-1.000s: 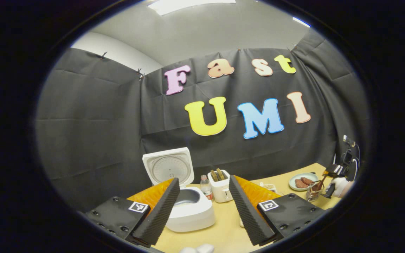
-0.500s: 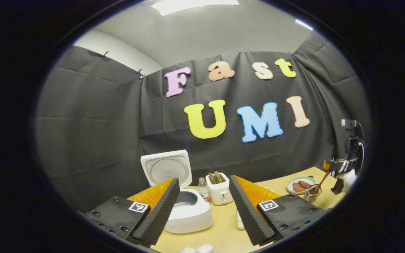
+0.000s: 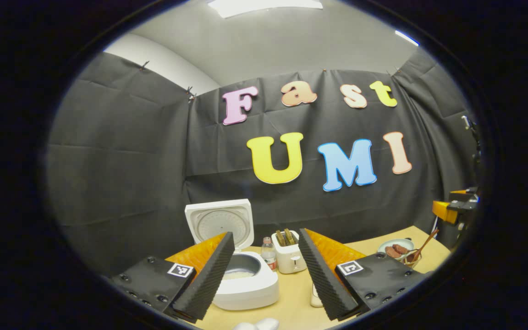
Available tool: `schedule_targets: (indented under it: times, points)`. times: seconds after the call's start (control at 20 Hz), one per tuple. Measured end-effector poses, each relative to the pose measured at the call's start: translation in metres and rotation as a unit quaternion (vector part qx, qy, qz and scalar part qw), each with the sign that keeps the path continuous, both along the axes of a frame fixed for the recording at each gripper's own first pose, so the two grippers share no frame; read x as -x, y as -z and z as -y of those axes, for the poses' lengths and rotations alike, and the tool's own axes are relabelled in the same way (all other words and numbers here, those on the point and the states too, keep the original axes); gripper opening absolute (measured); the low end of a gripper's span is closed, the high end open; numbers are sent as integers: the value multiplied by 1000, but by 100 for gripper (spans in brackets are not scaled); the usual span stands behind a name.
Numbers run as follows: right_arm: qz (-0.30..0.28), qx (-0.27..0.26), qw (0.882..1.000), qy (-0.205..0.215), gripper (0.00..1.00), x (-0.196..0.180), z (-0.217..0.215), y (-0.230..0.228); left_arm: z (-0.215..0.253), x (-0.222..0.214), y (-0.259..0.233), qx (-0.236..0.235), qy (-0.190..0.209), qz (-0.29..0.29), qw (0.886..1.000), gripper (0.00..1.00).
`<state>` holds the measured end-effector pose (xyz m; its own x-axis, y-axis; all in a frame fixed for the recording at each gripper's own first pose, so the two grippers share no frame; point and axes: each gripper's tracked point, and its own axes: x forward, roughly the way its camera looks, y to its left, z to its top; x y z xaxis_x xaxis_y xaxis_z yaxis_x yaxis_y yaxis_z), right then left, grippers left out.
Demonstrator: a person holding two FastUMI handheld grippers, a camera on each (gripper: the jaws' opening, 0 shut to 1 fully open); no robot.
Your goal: Close the left gripper, press the button to open the rice cooker; take a wooden spoon from the chopstick holder with the right hand, scoop a spoonful of rice and pour it into the rice cooker, then put the wooden spoon back into the chopstick holder.
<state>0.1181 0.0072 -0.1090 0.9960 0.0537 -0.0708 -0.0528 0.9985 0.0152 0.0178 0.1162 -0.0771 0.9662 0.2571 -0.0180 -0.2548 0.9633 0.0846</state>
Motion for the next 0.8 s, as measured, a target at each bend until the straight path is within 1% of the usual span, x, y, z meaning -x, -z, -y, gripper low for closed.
schedule_targets:
  times: [0.05, 0.15, 0.2, 0.3, 0.4, 0.45, 0.5, 0.6, 0.65, 0.7, 0.8]
  points:
    - [5, 1, 1000, -3, 98, 7, -3, -4, -5, -4, -5, -3, -3, 5, 1000, 96]
    - [10, 24, 1000, -14, 98, 10, -9, -7, -12, -16, -15, -12, -4, 11, 1000, 96]
    - [7, 27, 999, -18, 98, 12, -10, -8, -17, -26, -17, -15, -7, 8, 1000, 99]
    - [2, 17, 1000, -17, 98, 12, -9, -10, -37, -45, -25, -13, -22, 8, 1000, 98]
    - [-3, 11, 1000, -13, 98, 9, -7, -12, -55, -68, -37, -3, -33, 13, 999, 99]
    - [-4, 11, 1000, -15, 98, 6, -7, -12, -66, -82, -45, -7, -40, 17, 999, 99]
    - [-7, 13, 1000, -18, 98, 4, -9, -11, -77, -98, -53, -13, -45, 22, 999, 96]
    - [-18, 19, 999, -21, 98, 1, -11, -4, -100, -128, -64, -20, -56, 25, 998, 96]
    - [-23, 21, 999, -23, 98, -1, -13, -1, -111, -143, -65, -12, -60, 17, 998, 96]
    - [-28, 22, 999, -25, 98, -2, -14, 1, -122, -158, -68, -2, -61, 18, 998, 98]
    - [-40, 25, 999, -25, 98, -6, -15, 7, -159, -192, -69, 7, -82, 12, 997, 99]
